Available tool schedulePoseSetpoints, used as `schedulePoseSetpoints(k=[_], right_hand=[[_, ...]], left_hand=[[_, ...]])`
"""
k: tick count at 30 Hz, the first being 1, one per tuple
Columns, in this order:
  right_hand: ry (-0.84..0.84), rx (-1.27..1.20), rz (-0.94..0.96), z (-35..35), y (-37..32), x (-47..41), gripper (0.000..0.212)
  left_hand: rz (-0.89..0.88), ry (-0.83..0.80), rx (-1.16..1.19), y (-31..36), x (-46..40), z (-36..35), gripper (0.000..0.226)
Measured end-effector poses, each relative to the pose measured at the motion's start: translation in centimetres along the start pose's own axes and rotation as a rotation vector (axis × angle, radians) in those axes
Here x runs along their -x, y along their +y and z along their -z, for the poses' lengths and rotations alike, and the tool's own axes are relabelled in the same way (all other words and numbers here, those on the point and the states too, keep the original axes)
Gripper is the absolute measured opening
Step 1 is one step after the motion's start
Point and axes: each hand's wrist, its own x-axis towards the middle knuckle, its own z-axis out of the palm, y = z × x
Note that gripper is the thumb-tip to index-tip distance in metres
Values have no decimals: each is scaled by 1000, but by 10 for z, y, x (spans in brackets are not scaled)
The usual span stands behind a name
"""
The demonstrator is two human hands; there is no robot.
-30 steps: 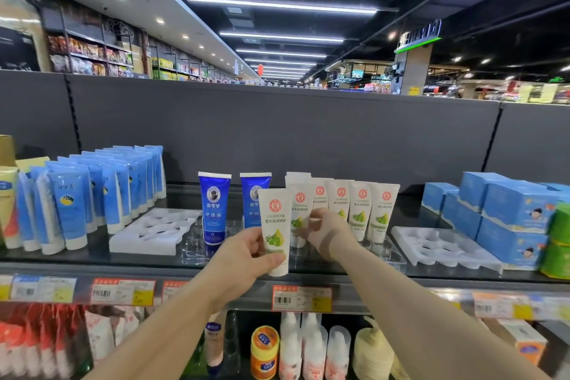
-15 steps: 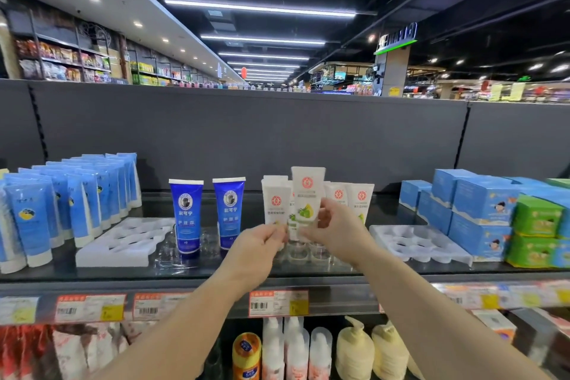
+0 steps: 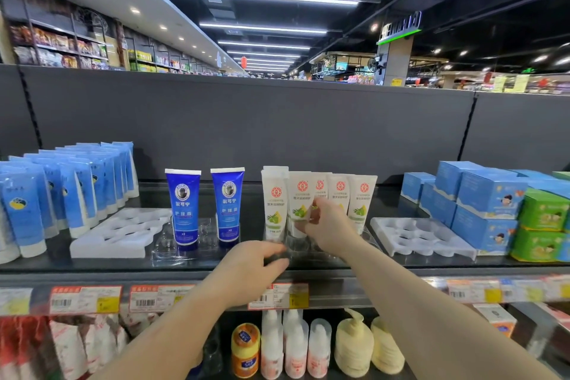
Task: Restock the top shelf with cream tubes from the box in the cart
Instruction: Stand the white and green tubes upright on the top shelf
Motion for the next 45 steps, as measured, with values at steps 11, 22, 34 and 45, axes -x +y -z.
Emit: schedulePoseSetpoints(k=[11, 22, 34, 45], right_hand=[[-40, 164, -14, -10, 6, -11, 29], [-145, 222, -56, -7, 5, -11, 18], [-288, 290, -19, 8, -9, -19, 18], [-113, 164, -30, -9, 11, -7, 16]], left_hand=[[-35, 11, -68, 0, 1, -3, 39], [-9, -6, -88, 11, 6, -3, 34], [42, 0, -117, 14, 8, -1, 49], [51, 28, -146, 18, 9, -8, 43]])
